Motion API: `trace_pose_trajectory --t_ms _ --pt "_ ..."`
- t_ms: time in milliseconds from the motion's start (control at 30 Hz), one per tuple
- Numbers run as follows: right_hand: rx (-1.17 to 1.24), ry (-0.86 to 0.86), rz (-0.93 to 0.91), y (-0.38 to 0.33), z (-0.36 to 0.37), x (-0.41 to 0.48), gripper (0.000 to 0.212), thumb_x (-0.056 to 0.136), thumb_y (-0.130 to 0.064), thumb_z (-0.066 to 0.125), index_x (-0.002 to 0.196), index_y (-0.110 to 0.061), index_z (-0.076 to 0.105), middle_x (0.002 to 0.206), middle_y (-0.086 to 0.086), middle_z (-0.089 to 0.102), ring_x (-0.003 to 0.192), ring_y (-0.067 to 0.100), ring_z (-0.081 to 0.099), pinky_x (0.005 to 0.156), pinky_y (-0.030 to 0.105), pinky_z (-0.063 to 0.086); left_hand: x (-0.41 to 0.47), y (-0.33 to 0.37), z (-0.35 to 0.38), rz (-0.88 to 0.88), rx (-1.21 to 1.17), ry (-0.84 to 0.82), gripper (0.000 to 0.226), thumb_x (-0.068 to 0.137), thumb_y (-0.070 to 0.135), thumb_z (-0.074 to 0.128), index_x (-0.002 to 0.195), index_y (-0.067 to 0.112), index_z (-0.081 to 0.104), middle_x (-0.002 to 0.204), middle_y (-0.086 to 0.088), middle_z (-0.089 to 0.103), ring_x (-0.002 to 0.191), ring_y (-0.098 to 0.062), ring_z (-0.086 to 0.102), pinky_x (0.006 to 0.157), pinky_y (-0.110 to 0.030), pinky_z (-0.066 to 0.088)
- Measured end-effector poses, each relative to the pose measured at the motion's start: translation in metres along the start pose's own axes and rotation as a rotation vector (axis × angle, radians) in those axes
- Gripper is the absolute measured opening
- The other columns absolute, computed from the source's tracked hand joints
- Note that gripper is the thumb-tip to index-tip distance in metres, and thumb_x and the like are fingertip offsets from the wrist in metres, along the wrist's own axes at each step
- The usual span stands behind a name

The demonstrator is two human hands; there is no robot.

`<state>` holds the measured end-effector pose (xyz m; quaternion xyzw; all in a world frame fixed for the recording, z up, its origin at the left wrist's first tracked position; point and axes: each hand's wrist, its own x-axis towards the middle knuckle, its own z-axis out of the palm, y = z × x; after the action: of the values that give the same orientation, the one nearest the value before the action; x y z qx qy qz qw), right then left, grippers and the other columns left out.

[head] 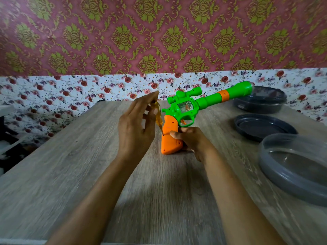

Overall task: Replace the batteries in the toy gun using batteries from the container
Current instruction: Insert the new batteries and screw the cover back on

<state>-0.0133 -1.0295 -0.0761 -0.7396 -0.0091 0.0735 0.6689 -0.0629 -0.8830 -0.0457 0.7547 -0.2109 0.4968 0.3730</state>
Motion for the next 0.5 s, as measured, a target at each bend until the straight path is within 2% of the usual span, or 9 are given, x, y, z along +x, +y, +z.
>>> trace_pose_trajectory --t_ms 133,200,267,333,400,500 --pt "0.011 -0.011 -0.01 -0.0007 -0.0001 -0.0011 0.032 0.086 -0.011 0.061 0.118 -0.009 0.061 0.12 0.014 0.063 0.112 0.029 0.058 0.093 0.041 0.047 0.0004 0.0004 -0.0002 0.036 -0.019 -0.044 0.028 0.091 0.009 0.054 0.118 0.013 0.063 0.115 0.0 0.059 0.103 -0.008 0.06 0.074 -0.023 0.055" --pt "0.004 -0.015 -0.009 -0.0002 -0.0001 0.0 0.032 0.086 -0.012 0.062 0.118 -0.01 0.062 0.119 0.013 0.063 0.112 0.029 0.059 0.096 0.042 0.048 0.0003 0.0003 0.0003 0.026 -0.041 -0.043 0.025 0.089 0.017 0.059 0.113 0.014 0.066 0.113 0.0 0.055 0.098 -0.011 0.06 0.069 -0.026 0.055" --pt "0.005 -0.012 -0.007 0.0003 0.0003 0.0014 0.032 0.085 -0.013 0.062 0.117 -0.01 0.062 0.118 0.013 0.064 0.111 0.029 0.059 0.096 0.043 0.048 0.0004 0.0001 0.0002 0.021 -0.051 -0.022 0.021 0.087 0.018 0.064 0.108 0.018 0.068 0.102 -0.001 0.053 0.088 -0.006 0.057 0.064 -0.024 0.052" --pt "0.002 -0.002 -0.007 0.0006 0.0005 0.0018 0.032 0.085 -0.012 0.063 0.117 -0.009 0.062 0.118 0.014 0.064 0.111 0.028 0.059 0.097 0.044 0.047 0.0006 0.0002 -0.0001 0.033 -0.052 -0.007 0.02 0.086 0.013 0.066 0.105 0.021 0.067 0.094 -0.002 0.055 0.083 0.001 0.053 0.063 -0.015 0.047" --pt "-0.004 -0.003 -0.005 0.0007 0.0004 0.0017 0.034 0.085 -0.013 0.063 0.118 -0.008 0.061 0.119 0.013 0.063 0.112 0.028 0.059 0.099 0.043 0.046 0.0007 0.0005 -0.0005 0.045 -0.054 -0.01 0.022 0.087 0.01 0.064 0.106 0.021 0.065 0.096 0.002 0.057 0.084 0.007 0.053 0.066 -0.01 0.045" --pt "-0.004 -0.008 -0.002 -0.0007 0.0 -0.001 0.034 0.086 -0.012 0.061 0.12 -0.008 0.06 0.114 0.011 0.063 0.113 0.027 0.057 0.094 0.039 0.046 0.0015 0.0001 -0.0004 0.036 -0.046 -0.015 0.03 0.09 0.008 0.059 0.116 0.023 0.057 0.104 0.008 0.06 0.087 0.011 0.055 0.07 -0.013 0.05"
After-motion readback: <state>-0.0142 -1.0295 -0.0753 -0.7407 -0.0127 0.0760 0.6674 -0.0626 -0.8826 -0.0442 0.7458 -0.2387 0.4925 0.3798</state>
